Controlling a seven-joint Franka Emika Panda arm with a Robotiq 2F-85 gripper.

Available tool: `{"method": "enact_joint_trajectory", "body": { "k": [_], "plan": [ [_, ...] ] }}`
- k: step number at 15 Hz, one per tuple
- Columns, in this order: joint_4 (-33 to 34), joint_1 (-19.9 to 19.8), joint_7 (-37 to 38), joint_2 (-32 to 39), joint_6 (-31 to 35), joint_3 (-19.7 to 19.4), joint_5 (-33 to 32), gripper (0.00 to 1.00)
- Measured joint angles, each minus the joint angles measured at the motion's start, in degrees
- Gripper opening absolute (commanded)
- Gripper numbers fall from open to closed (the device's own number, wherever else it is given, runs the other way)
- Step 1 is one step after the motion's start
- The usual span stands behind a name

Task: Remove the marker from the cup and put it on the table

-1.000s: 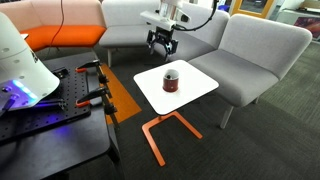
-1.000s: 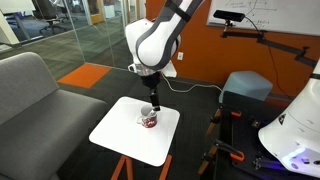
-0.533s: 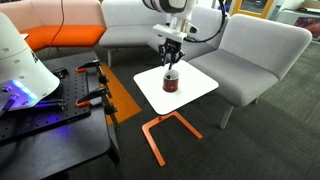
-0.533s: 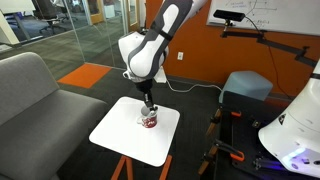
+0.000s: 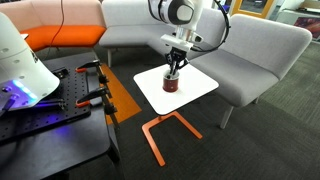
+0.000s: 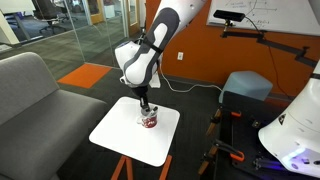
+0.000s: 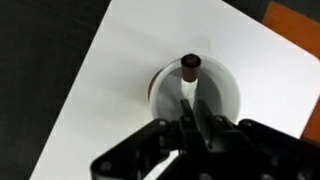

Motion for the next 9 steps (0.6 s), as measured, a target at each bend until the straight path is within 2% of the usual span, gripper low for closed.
{"method": "enact_joint_trajectory", "body": {
  "k": [1, 6, 9],
  "plan": [
    [0.7, 0.0, 0.0, 0.7, 0.0, 0.0, 0.0, 0.31],
    [2.9, -0.3, 0.0, 2.9, -0.4, 0.0, -0.1, 0.24],
    [3.4, -0.5, 0.0, 3.5, -1.0, 0.2, -0.1, 0.39]
  ]
}}
